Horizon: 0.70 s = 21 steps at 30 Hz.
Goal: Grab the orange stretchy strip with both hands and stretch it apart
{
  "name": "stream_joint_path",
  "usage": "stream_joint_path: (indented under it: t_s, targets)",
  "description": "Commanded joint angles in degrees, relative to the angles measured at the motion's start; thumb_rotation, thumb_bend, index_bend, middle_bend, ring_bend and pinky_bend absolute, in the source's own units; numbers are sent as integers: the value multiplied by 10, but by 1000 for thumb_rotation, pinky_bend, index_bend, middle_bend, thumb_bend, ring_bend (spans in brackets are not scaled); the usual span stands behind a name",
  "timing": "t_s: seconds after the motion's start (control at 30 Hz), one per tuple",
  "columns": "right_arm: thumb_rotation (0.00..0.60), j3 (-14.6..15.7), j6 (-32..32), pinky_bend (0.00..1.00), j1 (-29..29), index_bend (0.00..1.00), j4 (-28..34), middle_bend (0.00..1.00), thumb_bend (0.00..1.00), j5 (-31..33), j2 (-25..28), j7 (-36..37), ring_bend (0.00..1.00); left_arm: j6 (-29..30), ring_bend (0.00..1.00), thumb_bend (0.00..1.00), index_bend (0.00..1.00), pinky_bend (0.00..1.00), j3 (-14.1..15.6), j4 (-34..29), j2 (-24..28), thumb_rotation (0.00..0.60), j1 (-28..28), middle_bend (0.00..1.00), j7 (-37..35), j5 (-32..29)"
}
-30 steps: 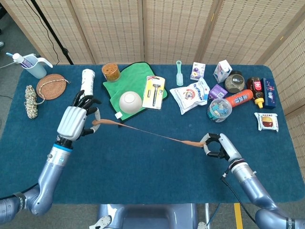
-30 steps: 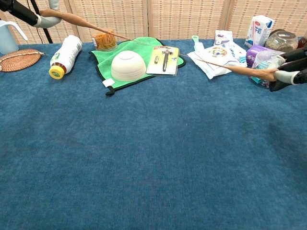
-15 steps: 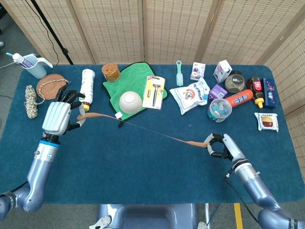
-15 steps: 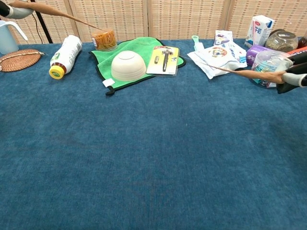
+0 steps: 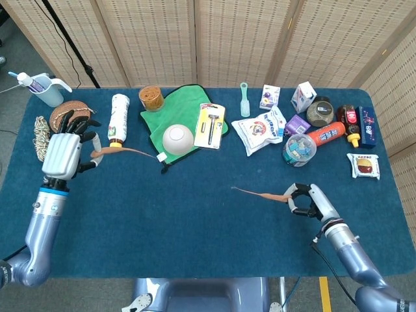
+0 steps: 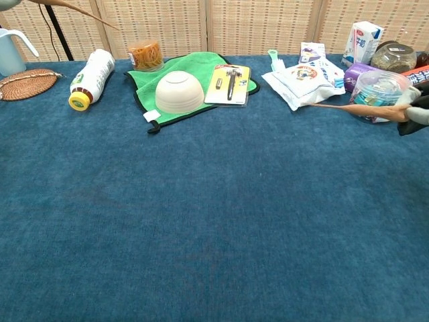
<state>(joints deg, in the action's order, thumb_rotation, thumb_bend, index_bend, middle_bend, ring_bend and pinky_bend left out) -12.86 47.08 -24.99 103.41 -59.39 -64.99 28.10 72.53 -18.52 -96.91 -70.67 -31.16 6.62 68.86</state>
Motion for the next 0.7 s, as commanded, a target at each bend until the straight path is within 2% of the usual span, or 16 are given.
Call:
stream_joint_path:
  t_s: [0.03, 0.4, 0.7]
  targets:
    - [600, 1, -1, 212, 3, 735, -4, 538, 564, -1, 2, 4, 419, 0, 175, 405, 859, 14, -4, 5, 9, 600, 4, 320, -6, -6]
    - [600, 5, -4, 212, 9, 734, -10, 538, 564, -9, 4, 9, 420, -7, 175, 403, 858, 14, 4, 15, 18, 600, 13, 319, -27, -12]
    - [600, 6, -2, 212, 12, 732, -6, 536, 564, -19, 4, 10, 420, -25, 175, 402, 850, 14, 20, -23, 4, 600, 8, 319, -48, 3]
